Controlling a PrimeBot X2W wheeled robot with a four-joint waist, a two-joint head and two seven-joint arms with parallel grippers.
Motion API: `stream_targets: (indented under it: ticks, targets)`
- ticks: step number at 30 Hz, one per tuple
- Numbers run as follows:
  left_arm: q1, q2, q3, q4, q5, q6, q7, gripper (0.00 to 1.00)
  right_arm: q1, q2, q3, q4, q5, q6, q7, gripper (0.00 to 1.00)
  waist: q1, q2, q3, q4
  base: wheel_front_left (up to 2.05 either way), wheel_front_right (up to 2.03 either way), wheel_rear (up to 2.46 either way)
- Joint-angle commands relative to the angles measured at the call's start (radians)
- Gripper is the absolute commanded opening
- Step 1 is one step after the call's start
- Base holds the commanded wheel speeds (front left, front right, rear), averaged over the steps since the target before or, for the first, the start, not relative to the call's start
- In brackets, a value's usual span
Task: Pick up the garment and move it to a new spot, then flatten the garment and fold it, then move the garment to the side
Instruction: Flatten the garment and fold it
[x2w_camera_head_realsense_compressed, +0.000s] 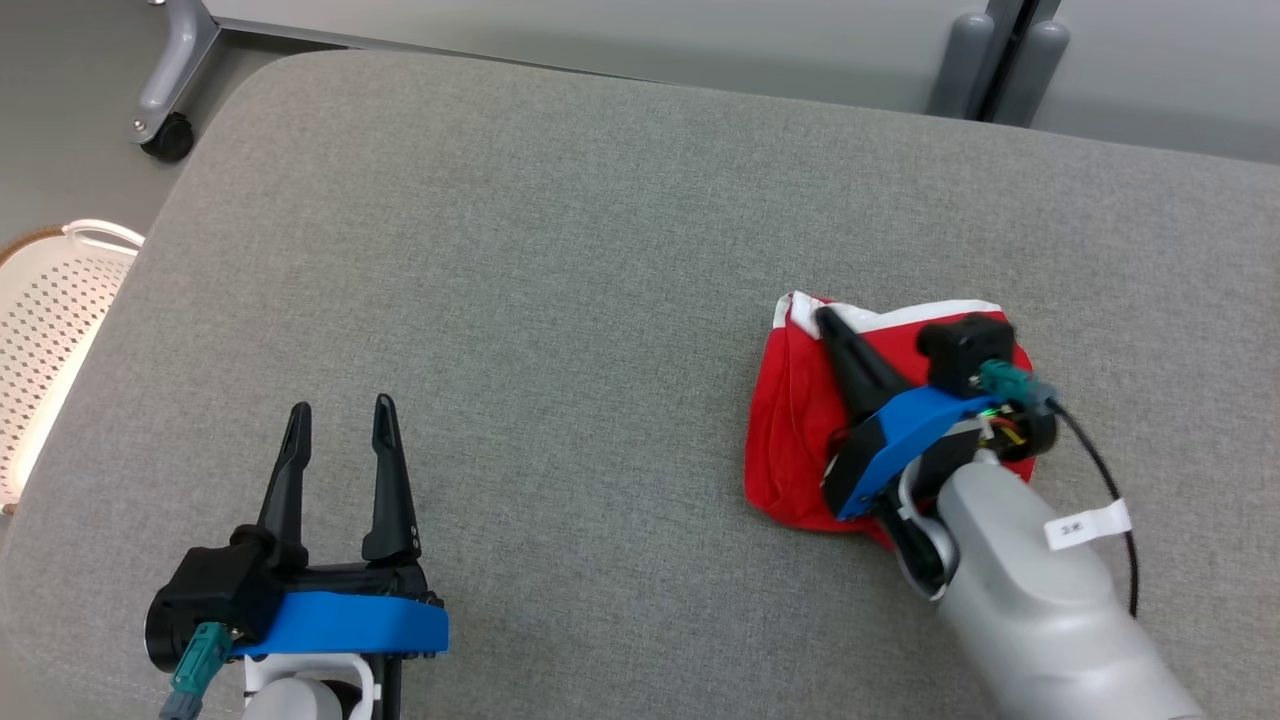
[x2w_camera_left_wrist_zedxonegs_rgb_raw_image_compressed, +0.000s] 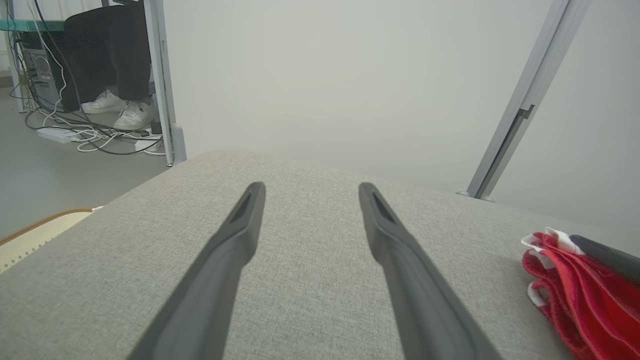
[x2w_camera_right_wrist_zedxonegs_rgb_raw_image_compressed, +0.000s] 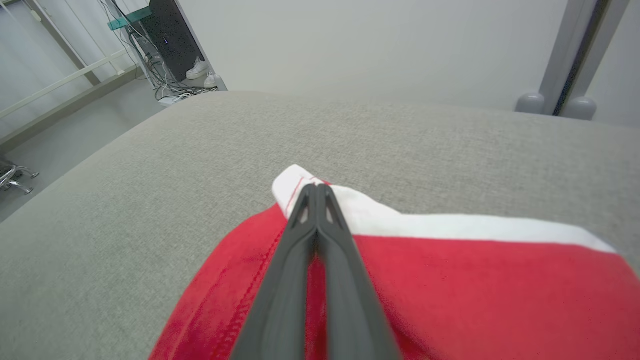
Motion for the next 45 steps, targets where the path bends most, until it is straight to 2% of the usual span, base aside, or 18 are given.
stream_targets:
  ticks: [1, 6, 11, 18, 31, 38, 40, 41, 45]
  targets:
    - [-0.012, 0.0, -0.003, 0.0, 0.0, 0.002, -0.004, 1.0, 0.025, 0.003, 0.051, -0.027, 0.044, 0.001, -0.003, 0.0, -0.0001, -0.0002, 0.0, 0.001, 0.0, 0.0, 0.0]
    - [-0.006, 0.0, -0.003, 0.0, -0.003, 0.009, -0.004, 1.0, 0.055, 0.002, 0.162, -0.095, 0.128, 0.001, -0.003, 0.0, -0.0001, -0.0002, -0.007, -0.013, 0.0, 0.0, 0.0]
    - [0.004, 0.0, 0.01, 0.001, 0.007, 0.007, -0.004, 1.0, 0.079, 0.001, 0.179, -0.158, 0.135, 0.001, -0.003, 0.0, -0.0001, -0.0002, -0.027, -0.05, 0.0, 0.0, 0.0]
    - [0.017, 0.0, 0.026, 0.002, 0.021, 0.0, -0.004, 1.0, 0.133, -0.007, 0.11, -0.253, 0.068, 0.001, -0.003, 0.0, -0.0001, -0.0002, -0.063, -0.11, 0.0, 0.0, 0.0]
    - [0.078, 0.0, 0.071, 0.012, 0.055, -0.022, -0.004, 1.0, 0.378, -0.114, -0.069, -0.478, 0.008, 0.001, -0.003, 0.0, -0.0001, -0.0002, -0.165, -0.225, 0.0, 0.0, 0.0]
    - [0.109, 0.0, 0.088, 0.007, 0.062, -0.025, -0.004, 1.0, 0.514, -0.108, -0.179, -0.577, -0.015, 0.001, -0.003, 0.0, -0.0001, -0.0002, -0.19, -0.262, 0.0, 0.0, 0.0]
    - [0.115, 0.0, 0.088, 0.007, 0.065, -0.026, -0.004, 1.0, 0.548, -0.103, -0.203, -0.603, -0.03, 0.001, -0.003, 0.73, -0.0001, -0.0002, -0.195, -0.268, 0.0, 0.0, 0.0]
    - [0.118, 0.0, 0.088, 0.007, 0.066, -0.027, -0.004, 1.0, 0.566, -0.098, -0.216, -0.616, -0.037, 0.001, -0.003, 1.0, -0.0001, -0.0002, -0.197, -0.27, 0.0, 0.0, 0.0]
    - [0.123, 0.0, 0.092, 0.012, 0.069, -0.031, -0.004, 1.0, 0.634, -0.07, -0.269, -0.674, -0.055, 0.001, -0.003, 1.0, -0.0001, -0.0002, -0.205, -0.275, 0.0, 0.0, 0.0]
